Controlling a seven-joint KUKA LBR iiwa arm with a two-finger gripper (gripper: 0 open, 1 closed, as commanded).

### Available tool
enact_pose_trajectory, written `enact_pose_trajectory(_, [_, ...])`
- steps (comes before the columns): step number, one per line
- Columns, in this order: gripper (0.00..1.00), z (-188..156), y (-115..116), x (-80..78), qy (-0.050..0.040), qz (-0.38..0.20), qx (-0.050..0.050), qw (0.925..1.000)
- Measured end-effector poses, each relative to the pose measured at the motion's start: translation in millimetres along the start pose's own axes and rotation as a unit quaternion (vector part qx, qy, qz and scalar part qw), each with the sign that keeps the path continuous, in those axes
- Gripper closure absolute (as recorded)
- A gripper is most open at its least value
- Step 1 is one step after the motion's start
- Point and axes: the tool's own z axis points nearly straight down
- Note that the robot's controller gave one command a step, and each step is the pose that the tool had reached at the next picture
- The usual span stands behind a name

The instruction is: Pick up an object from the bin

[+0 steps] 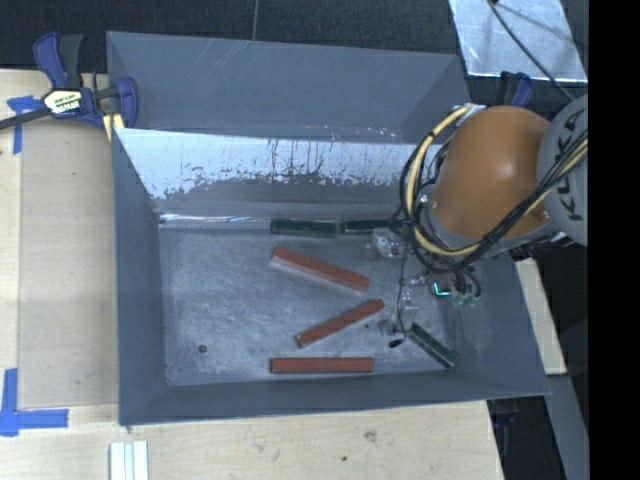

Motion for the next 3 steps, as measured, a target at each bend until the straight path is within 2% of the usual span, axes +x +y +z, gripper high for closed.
enact_pose_trajectory(1, [0.00, 99, -9, -7.0, -0.0048, -0.094, 0.000, 0.9956])
enact_pose_trajectory(2, [1.00, 96, -10, -9.3, -0.0091, -0.093, 0.001, 0.9956])
enact_pose_trajectory(3, [1.00, -10, 2, -11.3, -0.0073, -0.231, 0.002, 0.9729])
